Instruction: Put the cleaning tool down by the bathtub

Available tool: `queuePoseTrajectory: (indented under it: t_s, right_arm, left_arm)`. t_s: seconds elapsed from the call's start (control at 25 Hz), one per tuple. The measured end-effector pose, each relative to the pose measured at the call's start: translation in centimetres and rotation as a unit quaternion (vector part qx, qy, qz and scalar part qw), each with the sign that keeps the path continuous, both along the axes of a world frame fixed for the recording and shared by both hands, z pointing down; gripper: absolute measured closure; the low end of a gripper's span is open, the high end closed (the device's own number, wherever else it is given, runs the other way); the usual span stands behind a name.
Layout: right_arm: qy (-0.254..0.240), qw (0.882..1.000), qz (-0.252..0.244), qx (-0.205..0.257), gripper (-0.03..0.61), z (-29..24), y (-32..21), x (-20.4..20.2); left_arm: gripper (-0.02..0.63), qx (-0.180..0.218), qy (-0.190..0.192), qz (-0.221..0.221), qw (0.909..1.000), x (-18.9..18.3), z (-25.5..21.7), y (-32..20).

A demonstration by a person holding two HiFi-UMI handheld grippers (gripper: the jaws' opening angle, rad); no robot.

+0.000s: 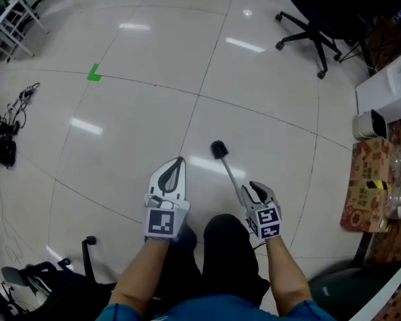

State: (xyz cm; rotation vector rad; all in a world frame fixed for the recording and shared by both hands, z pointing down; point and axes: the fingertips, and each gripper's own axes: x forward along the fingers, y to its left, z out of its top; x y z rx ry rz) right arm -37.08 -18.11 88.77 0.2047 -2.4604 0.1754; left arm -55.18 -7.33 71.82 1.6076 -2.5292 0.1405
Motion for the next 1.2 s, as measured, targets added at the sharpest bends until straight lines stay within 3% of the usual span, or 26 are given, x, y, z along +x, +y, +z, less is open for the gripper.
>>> queuePoseTrajectory:
  t_s: [0.12, 0.4, 0.64, 1.2]
  right_arm:
    - [0.011, 1.000, -0.001, -0.006, 0.448, 5.7, -0.3, -0.7]
    - [0.044, 0.999, 0.007, -0.016, 0.448, 17.3, -2.0, -2.8]
    - [0.124, 0.992, 0.003, -0.017, 0.439, 27.0, -3.0, -2.3]
    - [0.226, 0.973, -0.019, -0.031, 0.423, 36.0, -2.5, -2.0]
  left_arm:
    - [0.618, -0.004, 0.017, 0.018, 0.9997, 0.0, 2.9, -0.5]
    - [0.618, 0.016, 0.021, 0.043, 0.9987, 0.2, 2.6, -1.8]
    - [0.618, -0.012, 0.020, 0.077, 0.9968, 1.7, 3.1, -2.5]
    - [0.618, -0.058, 0.030, 0.082, 0.9945, 2.7, 4.3, -2.2]
